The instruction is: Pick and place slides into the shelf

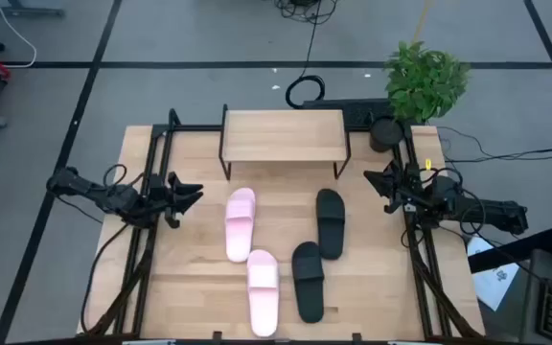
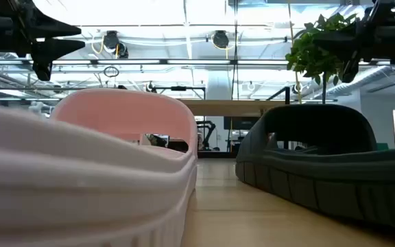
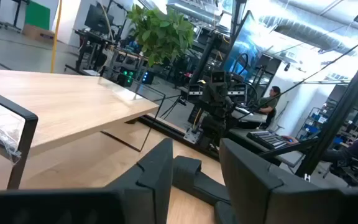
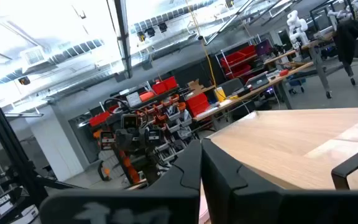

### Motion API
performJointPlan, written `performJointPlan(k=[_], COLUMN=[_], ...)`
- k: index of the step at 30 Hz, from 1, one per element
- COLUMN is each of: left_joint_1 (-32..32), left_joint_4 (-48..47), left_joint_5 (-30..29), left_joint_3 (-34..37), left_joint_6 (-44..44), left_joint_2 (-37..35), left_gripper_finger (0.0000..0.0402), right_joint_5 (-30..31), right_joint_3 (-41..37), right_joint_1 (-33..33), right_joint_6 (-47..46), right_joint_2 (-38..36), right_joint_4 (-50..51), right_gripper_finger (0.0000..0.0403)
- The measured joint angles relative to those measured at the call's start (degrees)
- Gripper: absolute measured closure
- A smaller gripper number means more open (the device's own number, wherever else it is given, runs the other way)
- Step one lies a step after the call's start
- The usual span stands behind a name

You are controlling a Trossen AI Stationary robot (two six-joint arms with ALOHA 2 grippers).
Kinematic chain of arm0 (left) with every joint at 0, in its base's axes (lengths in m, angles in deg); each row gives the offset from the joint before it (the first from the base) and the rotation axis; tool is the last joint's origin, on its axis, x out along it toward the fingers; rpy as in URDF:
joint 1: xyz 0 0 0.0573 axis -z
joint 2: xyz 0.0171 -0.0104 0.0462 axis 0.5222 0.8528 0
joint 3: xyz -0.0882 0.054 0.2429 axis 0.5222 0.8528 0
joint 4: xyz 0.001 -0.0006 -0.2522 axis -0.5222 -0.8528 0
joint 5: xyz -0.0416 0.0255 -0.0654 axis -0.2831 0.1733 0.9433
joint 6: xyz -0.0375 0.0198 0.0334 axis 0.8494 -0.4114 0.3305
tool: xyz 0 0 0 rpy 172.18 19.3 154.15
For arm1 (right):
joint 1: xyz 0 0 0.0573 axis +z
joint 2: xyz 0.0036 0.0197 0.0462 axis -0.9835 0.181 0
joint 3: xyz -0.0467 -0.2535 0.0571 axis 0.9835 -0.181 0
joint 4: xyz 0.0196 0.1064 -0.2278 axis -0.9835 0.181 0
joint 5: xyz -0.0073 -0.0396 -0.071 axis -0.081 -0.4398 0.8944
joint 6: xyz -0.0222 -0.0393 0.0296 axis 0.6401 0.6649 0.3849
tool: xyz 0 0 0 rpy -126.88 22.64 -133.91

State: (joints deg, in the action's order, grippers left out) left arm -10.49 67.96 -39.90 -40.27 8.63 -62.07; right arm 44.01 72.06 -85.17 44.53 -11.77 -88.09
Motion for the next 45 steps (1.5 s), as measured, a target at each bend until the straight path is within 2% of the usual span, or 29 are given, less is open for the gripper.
performJointPlan(k=[35, 37, 41, 45], left_joint_1=[0.01, 0.01, -0.03, -0.08], left_joint_4=[-0.01, 0.0, 1.27, 7.72], left_joint_5=[0.0, 0.0, -1.81, -4.87], left_joint_3=[0.0, 0.01, 0.01, 0.02], left_joint_6=[0.01, 0.0, -0.22, 1.88], left_joint_2=[0.0, 0.0, 0.0, 0.0], left_gripper_finger=[0.0273, 0.0273, 0.0273, 0.0273], right_joint_5=[0.31, 1.45, 1.6, 1.61], right_joint_3=[0.0, 0.0, 0.0, 0.0], right_joint_1=[-0.01, -0.03, -0.03, -0.03], right_joint_6=[0.07, -0.94, -8.68, -5.31], right_joint_2=[0.01, 0.03, 0.06, 0.14], right_joint_4=[-0.65, -4.25, -16.55, -30.46], right_gripper_finger=[0.0403, 0.0403, 0.0403, 0.0403])
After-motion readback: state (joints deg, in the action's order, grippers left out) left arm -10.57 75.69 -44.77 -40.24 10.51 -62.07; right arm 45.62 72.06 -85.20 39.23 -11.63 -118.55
